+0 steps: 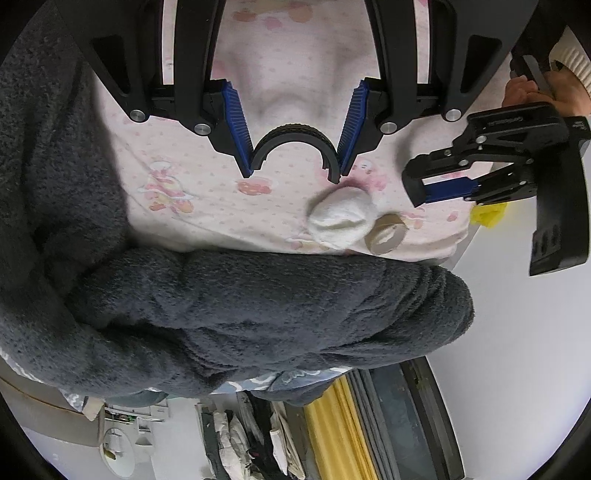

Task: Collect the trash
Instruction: 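Grasp the curved black plastic clip with the right tool while the left tool approaches it, then carry the black clip in the right tool over the green bin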

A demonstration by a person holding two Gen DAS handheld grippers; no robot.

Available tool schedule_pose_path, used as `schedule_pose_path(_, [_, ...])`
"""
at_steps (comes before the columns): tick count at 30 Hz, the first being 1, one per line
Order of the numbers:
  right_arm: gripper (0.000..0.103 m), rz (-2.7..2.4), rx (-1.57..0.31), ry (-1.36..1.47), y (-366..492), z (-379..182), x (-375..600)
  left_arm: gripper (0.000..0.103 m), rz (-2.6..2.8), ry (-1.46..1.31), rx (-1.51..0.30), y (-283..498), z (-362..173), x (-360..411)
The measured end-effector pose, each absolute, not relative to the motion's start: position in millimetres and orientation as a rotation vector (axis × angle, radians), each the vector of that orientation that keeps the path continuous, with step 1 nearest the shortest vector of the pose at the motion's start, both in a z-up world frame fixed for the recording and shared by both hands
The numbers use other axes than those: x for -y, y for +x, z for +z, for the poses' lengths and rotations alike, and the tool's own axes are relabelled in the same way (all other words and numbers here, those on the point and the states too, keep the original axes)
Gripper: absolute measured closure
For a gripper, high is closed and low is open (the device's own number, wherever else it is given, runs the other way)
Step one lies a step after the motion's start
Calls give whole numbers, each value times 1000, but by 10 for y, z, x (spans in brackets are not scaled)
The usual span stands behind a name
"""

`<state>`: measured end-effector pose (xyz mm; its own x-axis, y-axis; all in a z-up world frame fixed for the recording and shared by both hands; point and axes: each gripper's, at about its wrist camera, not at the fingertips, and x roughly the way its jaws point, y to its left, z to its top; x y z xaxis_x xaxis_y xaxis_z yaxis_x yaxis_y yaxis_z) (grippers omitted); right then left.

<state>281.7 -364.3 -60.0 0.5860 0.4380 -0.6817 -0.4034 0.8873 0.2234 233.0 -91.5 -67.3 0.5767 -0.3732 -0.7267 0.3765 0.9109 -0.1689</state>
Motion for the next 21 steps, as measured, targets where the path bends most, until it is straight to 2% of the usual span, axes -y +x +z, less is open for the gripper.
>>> schedule_pose_path(9, [56, 560, -810, 17, 2754, -511, 3183, 57, -326, -5, -842, 2047, -488, 399])
schedule_pose_path(21, [56, 640, -819, -43, 2697, -433, 2521, 57, -203, -47, -841, 1876, -529, -278])
